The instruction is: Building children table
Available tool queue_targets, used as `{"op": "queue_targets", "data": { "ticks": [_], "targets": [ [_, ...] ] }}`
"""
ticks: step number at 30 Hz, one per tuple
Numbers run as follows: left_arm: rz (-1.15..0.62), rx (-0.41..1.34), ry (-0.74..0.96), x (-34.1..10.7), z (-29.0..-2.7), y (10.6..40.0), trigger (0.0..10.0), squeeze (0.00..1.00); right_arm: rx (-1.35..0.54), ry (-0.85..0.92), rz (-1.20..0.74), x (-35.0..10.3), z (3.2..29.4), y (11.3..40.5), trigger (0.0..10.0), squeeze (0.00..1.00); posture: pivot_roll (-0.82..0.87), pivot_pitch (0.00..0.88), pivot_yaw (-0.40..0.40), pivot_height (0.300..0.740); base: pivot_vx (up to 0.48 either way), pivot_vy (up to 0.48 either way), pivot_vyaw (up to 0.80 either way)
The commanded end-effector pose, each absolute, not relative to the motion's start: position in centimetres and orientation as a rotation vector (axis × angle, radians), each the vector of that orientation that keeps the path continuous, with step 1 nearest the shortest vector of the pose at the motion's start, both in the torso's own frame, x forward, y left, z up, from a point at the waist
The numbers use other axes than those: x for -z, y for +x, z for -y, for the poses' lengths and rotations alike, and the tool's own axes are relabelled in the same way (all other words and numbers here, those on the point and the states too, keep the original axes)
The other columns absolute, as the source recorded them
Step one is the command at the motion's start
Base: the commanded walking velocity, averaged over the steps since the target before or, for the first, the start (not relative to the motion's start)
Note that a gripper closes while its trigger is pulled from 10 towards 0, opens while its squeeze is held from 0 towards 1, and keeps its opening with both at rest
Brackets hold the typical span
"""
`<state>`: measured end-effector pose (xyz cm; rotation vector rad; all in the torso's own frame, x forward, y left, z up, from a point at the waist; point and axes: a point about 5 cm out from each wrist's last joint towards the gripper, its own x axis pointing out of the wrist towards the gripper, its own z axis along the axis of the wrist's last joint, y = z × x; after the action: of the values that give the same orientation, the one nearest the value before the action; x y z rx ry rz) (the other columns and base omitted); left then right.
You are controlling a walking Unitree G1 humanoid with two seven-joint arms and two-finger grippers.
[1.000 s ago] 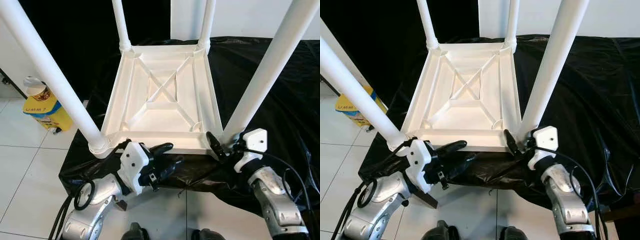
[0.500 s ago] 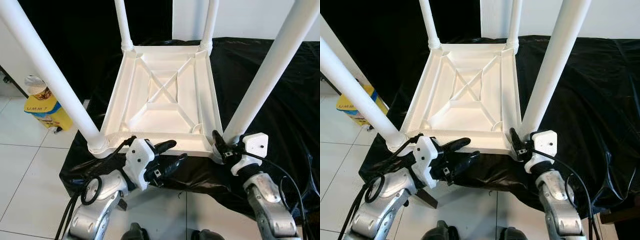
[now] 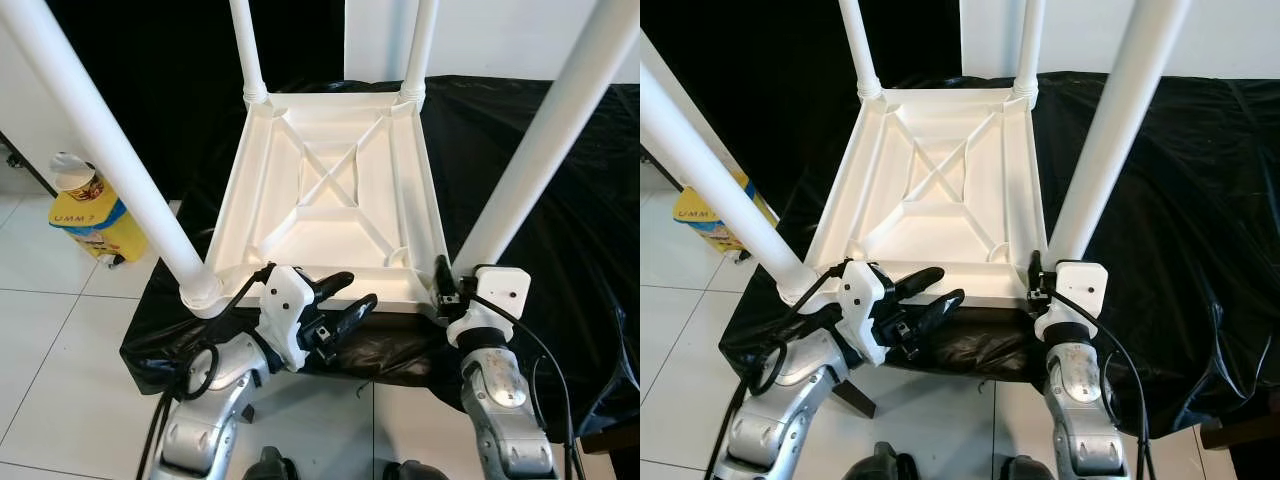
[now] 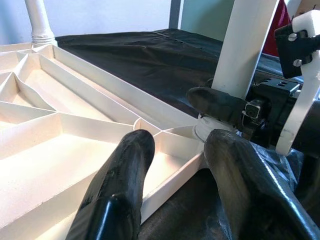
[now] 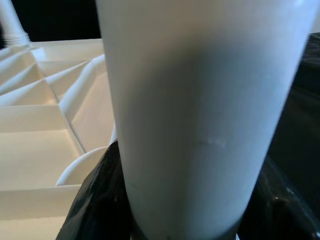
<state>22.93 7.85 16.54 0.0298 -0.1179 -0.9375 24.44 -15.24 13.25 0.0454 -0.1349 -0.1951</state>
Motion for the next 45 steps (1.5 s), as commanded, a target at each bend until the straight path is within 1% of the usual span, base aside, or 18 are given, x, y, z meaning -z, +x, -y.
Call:
{"op": "queue_targets", "data": {
  "ticks": [1,6,11,17,18,19,20,23,24,26,27,28,30,35,37,40,44,45],
  "targets": [
    [0.068,0.571,-0.02,-15.8,-9.2,24.5,10.0,0.0,0.393,0.073,0.019,-11.3,16.9,23.9,10.0,0.0,0.04,0.138,0.06,0.74,0.0,0.0,0.0],
    [0.067,0.489,-0.08,-15.9,-9.1,25.3,10.0,0.0,0.457,0.113,0.003,-11.2,16.2,24.2,10.0,0.0,0.04,0.145,0.062,0.74,0.0,0.0,0.0],
    [0.066,0.456,-0.119,-16.0,-8.5,25.8,10.0,0.0,0.437,0.111,0.029,-11.8,15.6,24.5,10.0,0.0,0.04,0.145,0.055,0.74,0.0,0.0,0.0],
    [0.065,0.416,-0.155,-16.0,-8.4,26.3,10.0,0.0,0.346,0.108,0.049,-12.3,14.6,24.8,10.0,0.0,0.04,0.146,0.045,0.74,0.0,0.0,0.0],
    [0.061,0.398,-0.165,-16.0,-8.3,26.5,10.0,0.0,0.312,0.107,0.063,-12.5,14.3,24.8,10.0,1.0,0.04,0.145,0.04,0.74,0.0,0.0,0.0],
    [0.061,0.398,-0.165,-16.0,-8.3,26.5,10.0,0.0,0.312,0.107,0.063,-12.5,14.3,24.8,10.0,1.0,0.04,0.145,0.04,0.74,0.0,0.0,0.0],
    [0.067,0.381,-0.182,-16.2,-8.1,26.7,10.0,0.0,0.238,0.096,0.098,-13.1,13.8,24.9,10.0,1.0,0.04,0.145,0.033,0.74,0.0,0.0,0.0],
    [0.076,0.385,-0.19,-16.4,-7.8,26.8,10.0,0.0,0.209,0.096,0.125,-13.5,13.8,24.9,10.0,1.0,0.04,0.144,0.026,0.74,0.0,0.0,0.0],
    [0.074,0.406,-0.206,-16.5,-7.5,26.7,10.0,0.0,0.184,0.105,0.147,-13.9,14.0,24.8,10.0,0.89,0.03,0.143,0.022,0.74,0.0,0.0,0.0],
    [0.071,0.419,-0.215,-16.5,-7.4,26.7,10.0,0.0,0.17,0.109,0.154,-14.0,14.1,24.8,10.0,0.89,0.03,0.143,0.022,0.74,0.0,0.0,0.0],
    [0.073,0.454,-0.209,-16.5,-7.2,26.5,10.0,0.0,0.135,0.109,0.163,-14.2,14.4,24.7,10.0,0.0,0.03,0.141,0.016,0.74,0.0,0.0,0.0],
    [0.075,0.478,-0.203,-16.5,-7.0,26.4,10.0,0.0,0.11,0.108,0.169,-14.3,14.6,24.6,10.0,0.0,0.03,0.141,0.016,0.74,0.0,0.0,0.0],
    [0.122,0.55,-0.086,-16.8,-6.6,26.0,10.0,0.0,0.03,0.076,0.18,-14.5,15.1,24.3,10.0,0.0,0.03,0.135,0.009,0.74,0.0,0.0,0.0],
    [0.134,0.582,-0.054,-16.8,-6.4,25.9,10.0,0.0,0.0,0.061,0.183,-14.6,15.5,24.2,10.0,0.0,0.03,0.135,0.009,0.74,0.0,0.0,0.0],
    [0.17,0.65,-0.011,-17.3,-6.0,25.9,10.0,0.0,-0.155,-0.008,0.182,-14.9,16.6,24.7,10.0,0.0,0.02,0.128,0.013,0.74,0.0,0.0,0.0],
    [0.17,0.65,-0.011,-17.3,-6.0,25.9,10.0,0.0,-0.155,-0.008,0.182,-14.9,16.6,24.7,10.0,0.0,0.02,0.128,0.013,0.74,0.0,0.0,0.0],
    [0.181,0.734,-0.005,-17.7,-5.9,25.9,10.0,0.0,-0.343,-0.068,0.163,-15.6,17.4,26.0,10.0,0.0,0.03,0.12,0.029,0.74,0.0,0.0,0.0],
    [0.181,0.734,-0.005,-17.7,-5.9,25.9,10.0,0.0,-0.343,-0.068,0.163,-15.6,17.4,26.0,10.0,0.0,0.03,0.12,0.029,0.74,0.0,0.0,0.0]
  ]
}}
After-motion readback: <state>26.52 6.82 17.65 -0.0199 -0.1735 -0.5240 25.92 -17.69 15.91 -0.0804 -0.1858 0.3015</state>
